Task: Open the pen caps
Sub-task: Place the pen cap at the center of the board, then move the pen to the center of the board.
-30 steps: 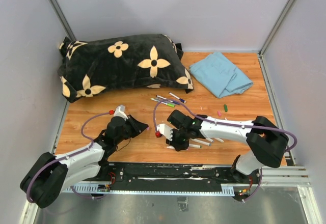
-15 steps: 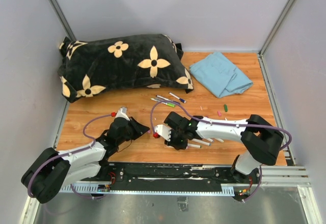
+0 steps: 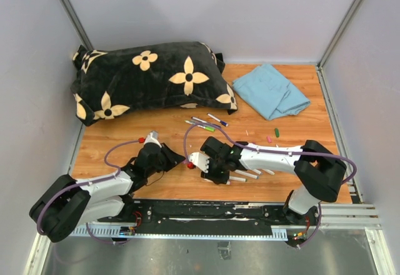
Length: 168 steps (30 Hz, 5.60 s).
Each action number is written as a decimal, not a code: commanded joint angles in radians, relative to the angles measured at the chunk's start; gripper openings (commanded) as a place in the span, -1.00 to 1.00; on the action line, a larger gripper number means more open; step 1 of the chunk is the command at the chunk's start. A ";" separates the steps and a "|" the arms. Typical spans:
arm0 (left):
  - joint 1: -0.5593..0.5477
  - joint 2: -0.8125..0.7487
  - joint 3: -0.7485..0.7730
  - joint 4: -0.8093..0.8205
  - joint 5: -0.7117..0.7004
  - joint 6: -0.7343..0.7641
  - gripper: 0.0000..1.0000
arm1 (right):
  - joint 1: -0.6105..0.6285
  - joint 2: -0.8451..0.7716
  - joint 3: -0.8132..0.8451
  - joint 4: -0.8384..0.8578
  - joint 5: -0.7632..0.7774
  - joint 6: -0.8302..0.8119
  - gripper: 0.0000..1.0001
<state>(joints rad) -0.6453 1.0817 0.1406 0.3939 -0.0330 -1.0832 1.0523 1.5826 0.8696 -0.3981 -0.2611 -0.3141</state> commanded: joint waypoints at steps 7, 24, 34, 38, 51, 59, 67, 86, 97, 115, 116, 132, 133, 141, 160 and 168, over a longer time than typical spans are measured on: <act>-0.019 0.036 0.030 0.004 -0.028 -0.021 -0.99 | 0.014 0.003 0.038 -0.043 -0.032 0.006 -0.42; -0.027 0.102 0.054 0.003 -0.032 -0.027 -0.71 | 0.011 0.007 0.052 -0.064 -0.029 -0.003 -0.49; -0.027 0.099 0.047 0.003 -0.039 -0.035 -0.40 | -0.008 -0.049 0.058 -0.076 -0.081 -0.022 -0.30; -0.027 0.095 0.044 0.003 -0.041 -0.034 -0.27 | -0.026 -0.078 0.061 -0.087 -0.097 -0.035 -0.29; -0.027 0.049 0.064 -0.056 -0.067 -0.013 0.00 | -0.113 -0.200 0.099 -0.219 -0.220 -0.218 -0.17; -0.027 -0.045 0.087 -0.152 -0.131 0.094 0.18 | -0.294 -0.395 0.082 -0.260 -0.324 -0.270 -0.04; -0.027 -0.187 0.070 -0.080 -0.083 0.341 0.29 | -0.422 -0.534 0.058 -0.253 -0.348 -0.285 0.02; -0.024 -0.287 0.105 0.033 -0.066 0.472 0.82 | -0.437 -0.540 0.030 -0.228 -0.347 -0.303 0.07; -0.024 -0.185 0.143 0.056 -0.043 0.454 0.82 | -0.437 -0.542 0.028 -0.229 -0.344 -0.308 0.08; -0.022 -0.030 0.220 0.050 -0.016 0.436 0.82 | -0.437 -0.543 0.024 -0.229 -0.339 -0.313 0.08; -0.022 -0.020 0.229 0.044 -0.018 0.434 0.82 | -0.437 -0.543 0.025 -0.229 -0.339 -0.313 0.08; -0.022 0.155 0.380 -0.074 -0.067 0.409 0.80 | -0.437 -0.545 0.023 -0.228 -0.337 -0.315 0.08; -0.022 0.163 0.389 -0.079 -0.069 0.409 0.80 | -0.437 -0.544 0.023 -0.229 -0.337 -0.315 0.08; -0.022 0.228 0.446 -0.120 -0.076 0.405 0.79 | -0.438 -0.545 0.022 -0.229 -0.336 -0.316 0.08; -0.022 0.313 0.516 -0.172 -0.087 0.396 0.79 | -0.439 -0.545 0.022 -0.229 -0.334 -0.318 0.08; -0.022 0.324 0.525 -0.177 -0.088 0.393 0.79 | -0.439 -0.546 0.022 -0.229 -0.333 -0.319 0.08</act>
<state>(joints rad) -0.6651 1.3972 0.6384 0.2256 -0.1097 -0.6853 0.6250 1.0508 0.9035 -0.6258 -0.5983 -0.6224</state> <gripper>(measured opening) 0.895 0.542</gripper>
